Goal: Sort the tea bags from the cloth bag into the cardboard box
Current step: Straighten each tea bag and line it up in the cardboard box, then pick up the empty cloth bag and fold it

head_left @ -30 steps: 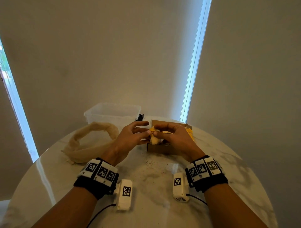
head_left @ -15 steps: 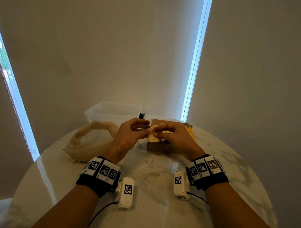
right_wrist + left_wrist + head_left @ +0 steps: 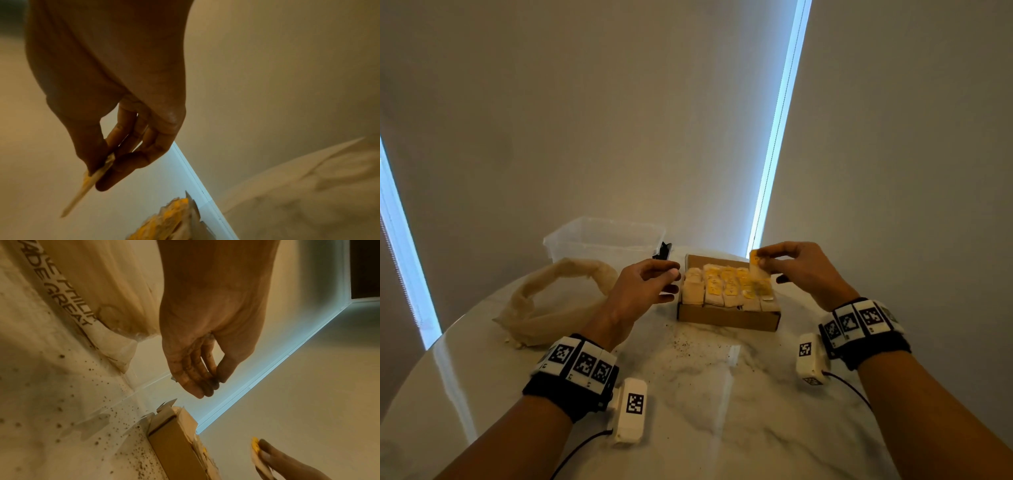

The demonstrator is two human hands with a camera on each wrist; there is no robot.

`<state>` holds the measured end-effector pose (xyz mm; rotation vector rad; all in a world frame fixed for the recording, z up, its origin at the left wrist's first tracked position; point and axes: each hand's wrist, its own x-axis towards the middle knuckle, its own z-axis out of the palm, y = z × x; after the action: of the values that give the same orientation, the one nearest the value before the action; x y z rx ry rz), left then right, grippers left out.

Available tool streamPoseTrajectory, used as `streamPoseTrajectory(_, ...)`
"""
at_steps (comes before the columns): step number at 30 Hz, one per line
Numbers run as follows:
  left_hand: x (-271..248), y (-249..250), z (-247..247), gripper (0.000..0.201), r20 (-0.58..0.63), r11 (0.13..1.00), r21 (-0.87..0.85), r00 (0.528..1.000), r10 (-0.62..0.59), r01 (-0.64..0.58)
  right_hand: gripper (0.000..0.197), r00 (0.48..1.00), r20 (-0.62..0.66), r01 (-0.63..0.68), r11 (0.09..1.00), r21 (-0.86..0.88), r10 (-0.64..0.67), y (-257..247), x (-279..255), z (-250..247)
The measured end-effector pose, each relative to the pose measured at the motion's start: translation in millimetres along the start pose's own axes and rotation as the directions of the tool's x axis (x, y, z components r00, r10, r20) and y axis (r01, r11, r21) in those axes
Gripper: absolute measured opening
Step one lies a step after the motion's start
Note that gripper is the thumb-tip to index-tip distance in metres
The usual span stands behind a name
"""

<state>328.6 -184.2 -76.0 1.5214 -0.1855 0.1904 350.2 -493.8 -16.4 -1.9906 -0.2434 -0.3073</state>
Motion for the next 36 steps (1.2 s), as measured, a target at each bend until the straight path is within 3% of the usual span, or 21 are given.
streamPoseTrajectory(5,0.3,-0.7,0.1,0.016,-0.003,1.000,0.025,1.000,-0.004,0.004,0.021,0.993,0.085,-0.069,0.991,-0.115,0.079,10.5,-7.8,-2.7)
streamPoseTrajectory(13,-2.5,1.0,-0.6,0.016,-0.019,0.999,0.040,1.000,-0.012,0.013,0.027,0.968,0.237,-0.035,0.979,-0.199,0.083,0.2,4.0,69.4)
streamPoseTrajectory(21,-5.0,4.1,-0.5,0.021,-0.020,0.999,0.043,1.000,-0.006,0.007,0.032,0.978,0.171,-0.059,0.943,-0.328,0.121,8.2,8.9,90.1)
streamPoseTrajectory(27,-8.2,10.4,1.2,0.022,-0.034,0.995,0.095,0.999,0.023,-0.020,0.020,0.992,0.109,0.001,0.881,-0.472,0.057,7.3,7.8,100.0)
streamPoseTrajectory(33,-14.9,26.4,0.3,0.023,-0.024,0.988,0.134,0.996,0.082,-0.078,0.014,0.979,0.197,0.058,0.851,-0.522,0.054,-1.4,8.2,81.7)
streamPoseTrajectory(36,-18.8,40.0,-9.5,0.022,-0.032,0.979,0.171,0.993,0.115,-0.108,0.013,0.983,0.181,0.072,0.860,-0.506,0.025,-9.3,10.8,71.6)
